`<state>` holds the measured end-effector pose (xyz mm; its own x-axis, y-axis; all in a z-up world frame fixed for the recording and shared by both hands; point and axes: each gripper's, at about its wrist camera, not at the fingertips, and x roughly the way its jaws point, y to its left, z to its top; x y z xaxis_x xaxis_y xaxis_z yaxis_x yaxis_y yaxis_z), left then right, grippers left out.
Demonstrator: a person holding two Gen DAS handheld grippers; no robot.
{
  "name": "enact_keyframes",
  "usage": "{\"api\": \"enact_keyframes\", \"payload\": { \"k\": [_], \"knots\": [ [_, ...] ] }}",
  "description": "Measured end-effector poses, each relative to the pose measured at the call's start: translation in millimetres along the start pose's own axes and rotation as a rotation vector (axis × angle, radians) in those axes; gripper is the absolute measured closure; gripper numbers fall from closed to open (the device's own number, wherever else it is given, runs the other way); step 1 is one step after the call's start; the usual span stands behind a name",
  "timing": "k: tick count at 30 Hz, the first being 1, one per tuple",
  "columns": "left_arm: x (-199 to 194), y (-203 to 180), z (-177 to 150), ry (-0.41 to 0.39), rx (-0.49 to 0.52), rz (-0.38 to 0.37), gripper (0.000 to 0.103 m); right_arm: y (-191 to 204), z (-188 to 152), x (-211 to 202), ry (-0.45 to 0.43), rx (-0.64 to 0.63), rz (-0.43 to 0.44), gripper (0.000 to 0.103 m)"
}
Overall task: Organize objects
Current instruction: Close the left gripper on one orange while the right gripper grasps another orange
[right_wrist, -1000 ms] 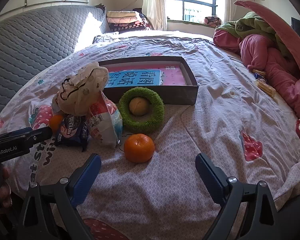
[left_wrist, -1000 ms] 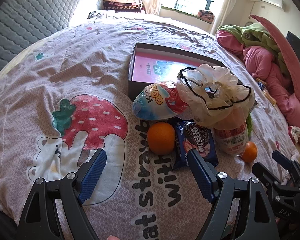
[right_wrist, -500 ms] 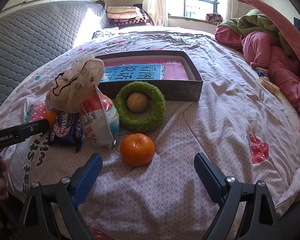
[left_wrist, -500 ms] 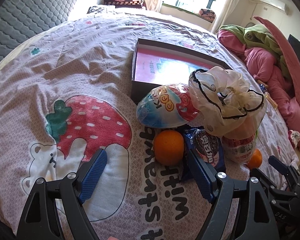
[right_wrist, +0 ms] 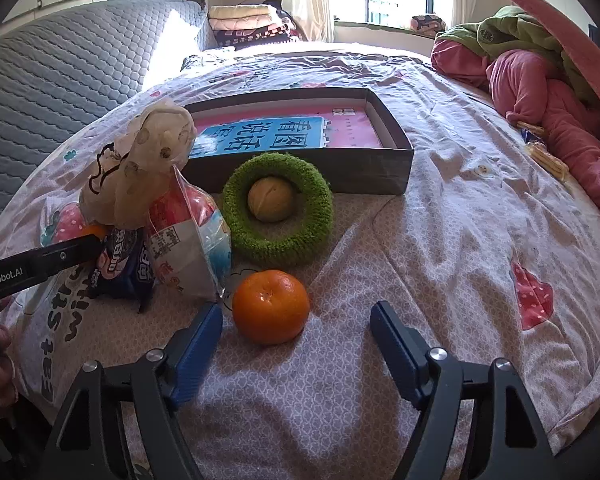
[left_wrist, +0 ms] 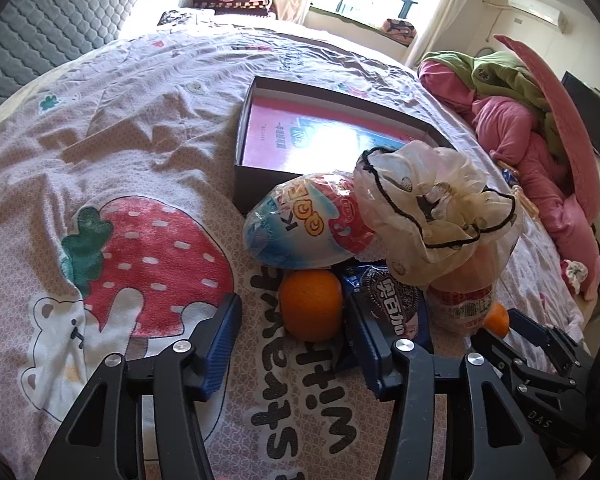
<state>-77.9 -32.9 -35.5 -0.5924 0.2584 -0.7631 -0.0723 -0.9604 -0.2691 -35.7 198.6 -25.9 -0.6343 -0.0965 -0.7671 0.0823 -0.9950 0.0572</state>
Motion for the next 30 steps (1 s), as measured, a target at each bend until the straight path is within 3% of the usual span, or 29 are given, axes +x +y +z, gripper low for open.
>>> {"api": "enact_keyframes", "payload": {
  "k": [6, 11, 23, 30],
  "knots": [
    [3, 1, 1, 0.004, -0.010, -0.036, 0.049, 10, 3, 3, -0.011, -0.046, -0.007, 0.038],
    [5, -3, 1, 0.003, 0.002, -0.063, 0.063, 13, 2, 6, -0.010, -0.066, -0.006, 0.045],
    [4, 0, 3, -0.012, -0.012, -0.084, 0.069, 14, 1, 7, -0.027, -0.093, -0.003, 0.064],
    [-3, -4, 0, -0.033, 0.024, -0.063, 0.070, 12, 1, 5, -0.039, -0.092, 0.007, 0.065]
  ]
}}
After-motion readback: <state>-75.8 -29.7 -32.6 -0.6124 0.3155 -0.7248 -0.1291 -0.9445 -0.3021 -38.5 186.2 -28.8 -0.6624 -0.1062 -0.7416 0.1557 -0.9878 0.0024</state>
